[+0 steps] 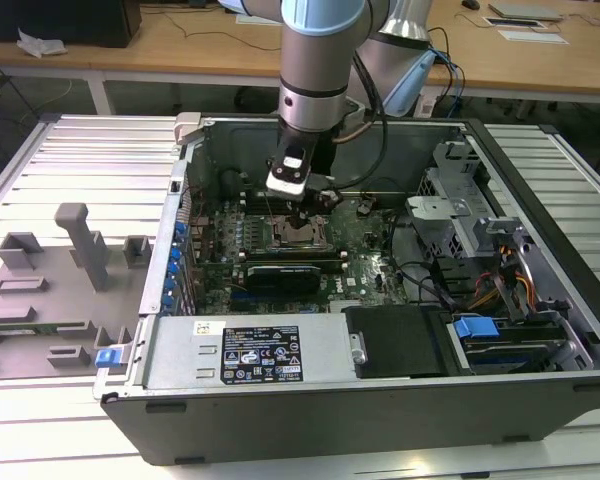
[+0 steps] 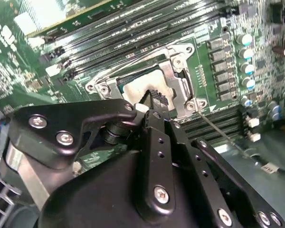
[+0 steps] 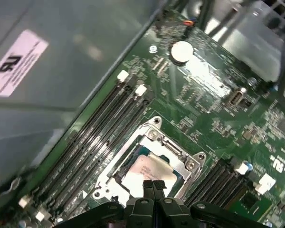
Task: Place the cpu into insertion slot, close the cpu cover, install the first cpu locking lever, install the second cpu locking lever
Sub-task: 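Close the cpu cover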
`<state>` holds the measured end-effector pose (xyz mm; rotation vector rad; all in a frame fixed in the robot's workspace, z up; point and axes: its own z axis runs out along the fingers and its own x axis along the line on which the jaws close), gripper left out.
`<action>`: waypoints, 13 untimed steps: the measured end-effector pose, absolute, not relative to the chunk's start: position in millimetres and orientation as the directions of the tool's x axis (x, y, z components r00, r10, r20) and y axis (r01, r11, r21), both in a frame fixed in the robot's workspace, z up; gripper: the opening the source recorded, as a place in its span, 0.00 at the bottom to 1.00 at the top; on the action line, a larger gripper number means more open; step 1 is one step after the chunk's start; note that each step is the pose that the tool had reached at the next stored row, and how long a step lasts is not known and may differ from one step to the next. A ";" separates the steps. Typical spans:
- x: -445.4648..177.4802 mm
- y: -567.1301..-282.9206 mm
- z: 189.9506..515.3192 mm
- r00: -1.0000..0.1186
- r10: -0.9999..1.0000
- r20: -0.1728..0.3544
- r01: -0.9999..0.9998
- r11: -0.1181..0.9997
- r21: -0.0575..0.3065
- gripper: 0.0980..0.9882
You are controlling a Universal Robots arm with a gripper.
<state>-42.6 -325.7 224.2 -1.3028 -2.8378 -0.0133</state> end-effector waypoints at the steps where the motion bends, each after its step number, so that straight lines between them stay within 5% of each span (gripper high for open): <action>1: -42.6 -325.7 224.2 -0.677 0.735 0.021 0.736 0.677 0.000 0.01; 13: -42.6 -325.7 223.7 -0.841 0.541 0.021 0.541 0.841 0.000 0.01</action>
